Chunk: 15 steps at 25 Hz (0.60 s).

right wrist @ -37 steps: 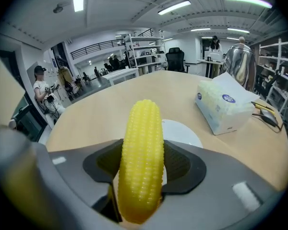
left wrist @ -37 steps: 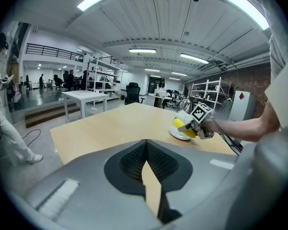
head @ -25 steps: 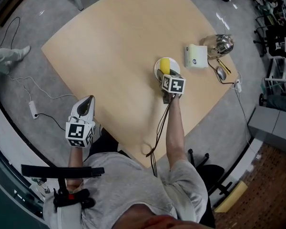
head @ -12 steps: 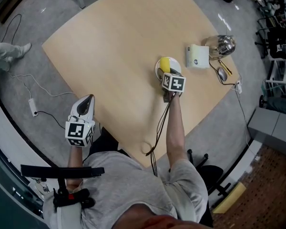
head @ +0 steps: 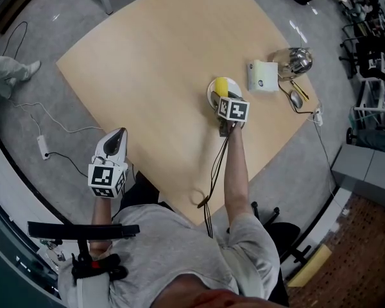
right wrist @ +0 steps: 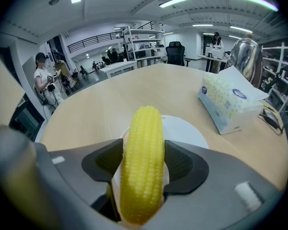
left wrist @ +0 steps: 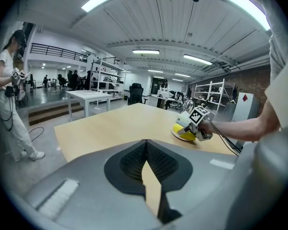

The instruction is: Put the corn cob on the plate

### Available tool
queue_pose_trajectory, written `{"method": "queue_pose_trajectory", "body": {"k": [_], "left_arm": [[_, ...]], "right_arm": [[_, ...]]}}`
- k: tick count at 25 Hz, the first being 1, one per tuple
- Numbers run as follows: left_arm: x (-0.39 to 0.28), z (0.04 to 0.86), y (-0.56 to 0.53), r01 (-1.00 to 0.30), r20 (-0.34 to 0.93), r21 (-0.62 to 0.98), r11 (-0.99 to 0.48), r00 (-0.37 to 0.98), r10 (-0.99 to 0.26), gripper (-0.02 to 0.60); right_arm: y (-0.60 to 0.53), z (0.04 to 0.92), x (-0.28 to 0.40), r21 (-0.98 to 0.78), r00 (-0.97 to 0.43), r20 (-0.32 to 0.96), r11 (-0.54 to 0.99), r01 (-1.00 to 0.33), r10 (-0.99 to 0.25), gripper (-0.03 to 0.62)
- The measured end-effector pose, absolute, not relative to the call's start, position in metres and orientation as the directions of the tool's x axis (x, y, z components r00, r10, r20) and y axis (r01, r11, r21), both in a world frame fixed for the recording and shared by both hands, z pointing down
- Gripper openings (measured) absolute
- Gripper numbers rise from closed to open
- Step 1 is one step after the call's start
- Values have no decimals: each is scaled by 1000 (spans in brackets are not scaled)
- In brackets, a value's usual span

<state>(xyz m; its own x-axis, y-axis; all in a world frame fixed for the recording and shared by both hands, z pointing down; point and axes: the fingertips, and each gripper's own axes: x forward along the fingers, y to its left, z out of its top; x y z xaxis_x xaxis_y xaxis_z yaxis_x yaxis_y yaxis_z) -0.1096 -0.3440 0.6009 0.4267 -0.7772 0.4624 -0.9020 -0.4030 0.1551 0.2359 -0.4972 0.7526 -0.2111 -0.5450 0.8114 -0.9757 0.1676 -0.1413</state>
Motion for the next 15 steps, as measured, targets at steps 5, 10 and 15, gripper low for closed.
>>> {"method": "queue_pose_trajectory", "body": {"k": [5,10,15], "left_arm": [[-115,597,-339,-907,452,153,-393,418,-788,20],[-118,590,-332,-902,440,152,-404,428,-790,20],[-114,581,-323,-893,416,150,-425,447,-792,20]], "right_arm": [[-493,742,239,-116,-189,805,163,-980,-562,276],[-484,718,236,-90,-168,778,158,-983,-605,270],[-470,689,233,-87,-169,734,157,-984,-658,262]]}}
